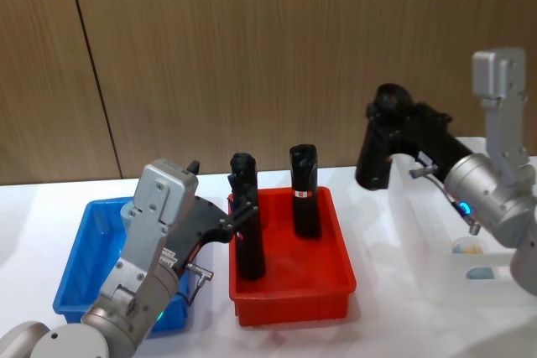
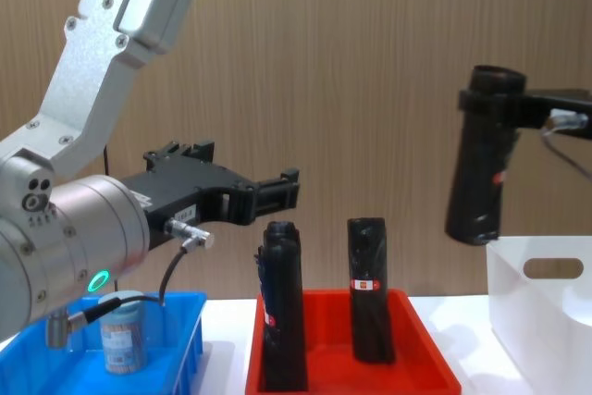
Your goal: Pick the cotton swabs from the blue box and place them into the white box.
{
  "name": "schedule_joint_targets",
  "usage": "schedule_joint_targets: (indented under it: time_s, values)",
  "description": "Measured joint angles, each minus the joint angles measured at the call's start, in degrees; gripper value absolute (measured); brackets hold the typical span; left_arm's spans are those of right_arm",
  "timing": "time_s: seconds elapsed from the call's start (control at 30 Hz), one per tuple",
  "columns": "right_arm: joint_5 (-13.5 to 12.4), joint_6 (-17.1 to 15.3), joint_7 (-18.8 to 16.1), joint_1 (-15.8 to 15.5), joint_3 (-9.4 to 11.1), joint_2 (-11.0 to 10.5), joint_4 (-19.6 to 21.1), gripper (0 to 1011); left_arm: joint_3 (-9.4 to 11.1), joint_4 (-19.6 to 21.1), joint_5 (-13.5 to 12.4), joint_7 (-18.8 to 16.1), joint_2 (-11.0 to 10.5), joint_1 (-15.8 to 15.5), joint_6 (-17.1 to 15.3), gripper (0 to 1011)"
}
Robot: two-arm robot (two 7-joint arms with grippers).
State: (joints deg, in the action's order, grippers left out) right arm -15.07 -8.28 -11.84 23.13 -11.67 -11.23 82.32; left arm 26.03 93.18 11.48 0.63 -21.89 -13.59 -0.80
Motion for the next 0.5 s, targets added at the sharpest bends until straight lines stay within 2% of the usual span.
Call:
schedule_joint_targets:
  time_s: [0.17,0.5]
  values:
    - [0.1,0.5,0.9,0.7,1.0,-0.7,-1.0,498,0.0,0.0,0.0,0.0,0.0,0.0,0.0,1004]
    - [2.4,1.9,2.7,2.4,2.6,-1.8,-5.4,498,0.0,0.0,0.0,0.0,0.0,0.0,0.0,1004]
